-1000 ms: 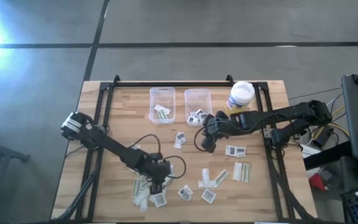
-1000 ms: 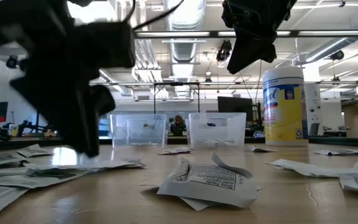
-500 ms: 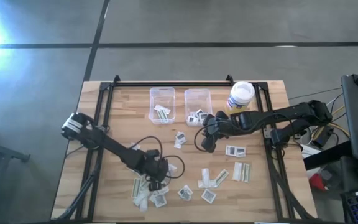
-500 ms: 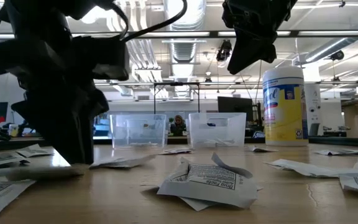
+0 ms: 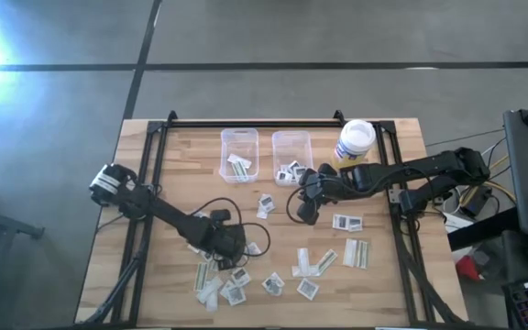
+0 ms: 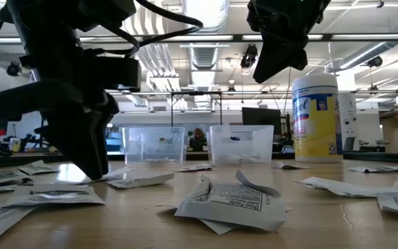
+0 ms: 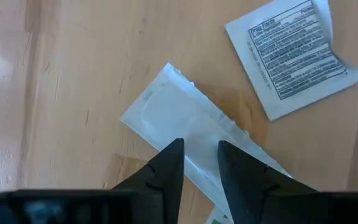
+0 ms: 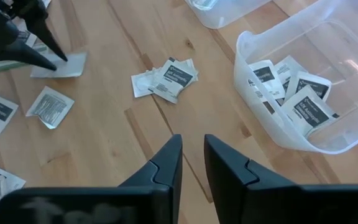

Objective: Pick & Place First Aid Supplies
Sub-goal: Put the green bandage pack into the left transparent bin

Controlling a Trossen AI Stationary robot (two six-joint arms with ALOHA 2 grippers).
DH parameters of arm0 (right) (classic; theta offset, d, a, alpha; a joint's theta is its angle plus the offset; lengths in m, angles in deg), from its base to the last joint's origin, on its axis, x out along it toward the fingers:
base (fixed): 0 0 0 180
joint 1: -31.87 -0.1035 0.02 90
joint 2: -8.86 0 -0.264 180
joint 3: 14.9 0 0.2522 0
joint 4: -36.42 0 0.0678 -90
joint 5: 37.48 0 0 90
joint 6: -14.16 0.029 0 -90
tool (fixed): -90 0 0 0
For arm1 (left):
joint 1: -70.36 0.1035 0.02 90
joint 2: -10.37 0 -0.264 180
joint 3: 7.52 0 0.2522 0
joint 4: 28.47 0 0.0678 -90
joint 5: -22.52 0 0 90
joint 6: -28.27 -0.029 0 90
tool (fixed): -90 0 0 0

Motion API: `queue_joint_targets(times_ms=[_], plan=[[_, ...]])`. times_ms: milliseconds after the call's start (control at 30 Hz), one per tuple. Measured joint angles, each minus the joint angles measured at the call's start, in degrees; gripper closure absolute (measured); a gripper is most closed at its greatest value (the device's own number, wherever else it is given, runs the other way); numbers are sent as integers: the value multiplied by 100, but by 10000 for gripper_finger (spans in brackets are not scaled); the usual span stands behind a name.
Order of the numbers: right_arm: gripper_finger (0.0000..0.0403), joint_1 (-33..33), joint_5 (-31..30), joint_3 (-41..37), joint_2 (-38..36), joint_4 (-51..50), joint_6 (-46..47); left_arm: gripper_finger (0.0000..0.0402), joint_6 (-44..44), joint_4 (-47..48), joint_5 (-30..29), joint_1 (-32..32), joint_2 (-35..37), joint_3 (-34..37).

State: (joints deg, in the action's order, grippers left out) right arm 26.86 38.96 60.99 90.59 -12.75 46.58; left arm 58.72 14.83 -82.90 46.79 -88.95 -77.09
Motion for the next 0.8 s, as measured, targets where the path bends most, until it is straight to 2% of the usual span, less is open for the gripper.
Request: queue_joint_targets(times_ms=[433, 667, 800], plan=[[327, -21, 0, 0, 2, -40, 17, 287, -59, 188, 81, 35, 498, 13], [339, -190, 7, -2, 1, -40, 17, 286, 407, 330, 16, 142, 732, 8], [343, -288, 9, -2, 0, -40, 17, 266, 25, 318, 7, 314, 758, 6]])
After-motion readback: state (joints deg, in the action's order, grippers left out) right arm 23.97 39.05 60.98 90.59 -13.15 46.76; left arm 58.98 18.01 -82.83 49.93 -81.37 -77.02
